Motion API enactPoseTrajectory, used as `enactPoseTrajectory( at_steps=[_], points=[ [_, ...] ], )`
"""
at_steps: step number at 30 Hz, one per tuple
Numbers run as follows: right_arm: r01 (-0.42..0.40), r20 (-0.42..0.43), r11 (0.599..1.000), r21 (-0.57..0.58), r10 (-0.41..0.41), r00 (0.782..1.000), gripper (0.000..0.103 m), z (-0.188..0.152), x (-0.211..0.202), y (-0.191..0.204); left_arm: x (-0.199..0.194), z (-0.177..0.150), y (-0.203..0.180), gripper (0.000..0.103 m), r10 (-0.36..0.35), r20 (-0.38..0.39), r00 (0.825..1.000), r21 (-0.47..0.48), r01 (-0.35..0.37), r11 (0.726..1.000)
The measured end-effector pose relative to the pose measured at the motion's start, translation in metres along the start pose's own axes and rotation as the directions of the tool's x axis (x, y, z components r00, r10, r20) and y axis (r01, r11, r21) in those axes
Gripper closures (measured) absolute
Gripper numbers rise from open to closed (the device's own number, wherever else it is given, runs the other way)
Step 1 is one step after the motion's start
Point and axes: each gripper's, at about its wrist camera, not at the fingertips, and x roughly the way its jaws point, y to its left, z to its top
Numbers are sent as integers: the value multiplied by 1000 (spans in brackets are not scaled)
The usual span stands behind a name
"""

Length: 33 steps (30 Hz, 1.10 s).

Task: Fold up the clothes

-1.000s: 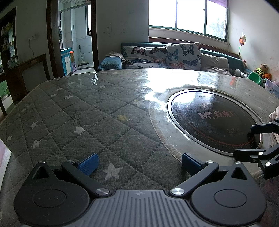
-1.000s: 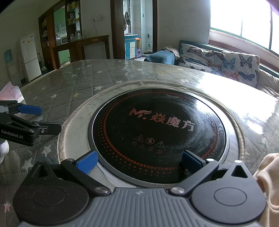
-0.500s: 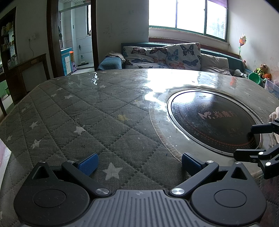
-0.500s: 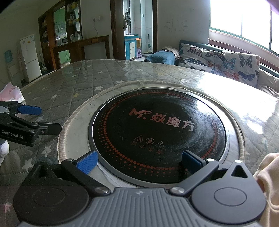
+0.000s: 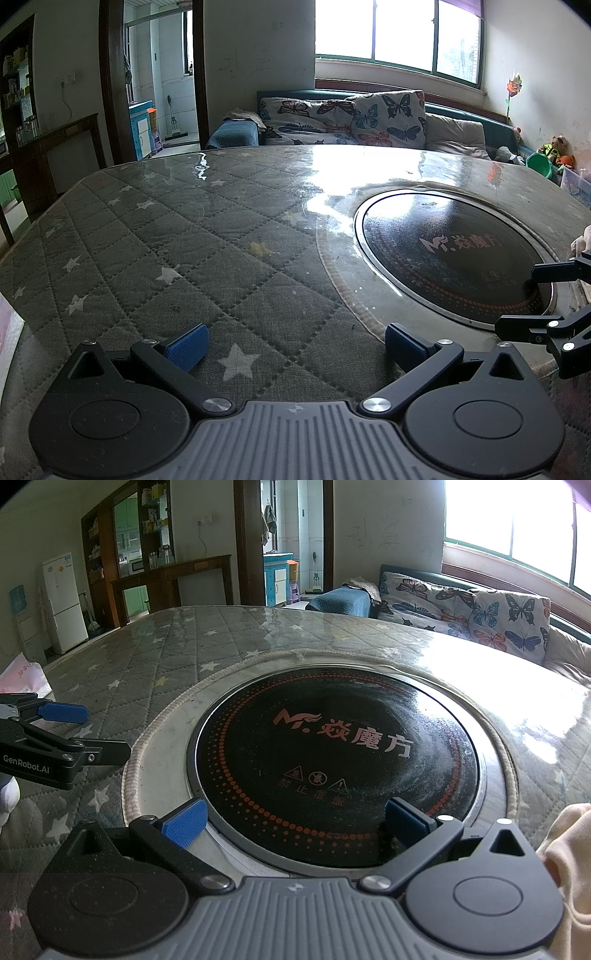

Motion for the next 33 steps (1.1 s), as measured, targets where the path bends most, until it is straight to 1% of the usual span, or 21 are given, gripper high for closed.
enactPoseTrajectory(
  at_steps=[12, 33],
  points=[
    [0, 0, 1000, 0, 0, 1000, 0, 0, 0, 0, 1, 0, -1, 0, 23, -1, 1000, -21, -23, 1000],
    [0, 0, 1000, 0, 0, 1000, 0, 0, 0, 0, 0, 0, -3, 0, 22, -1, 1000, -22, -22, 999]
  ],
)
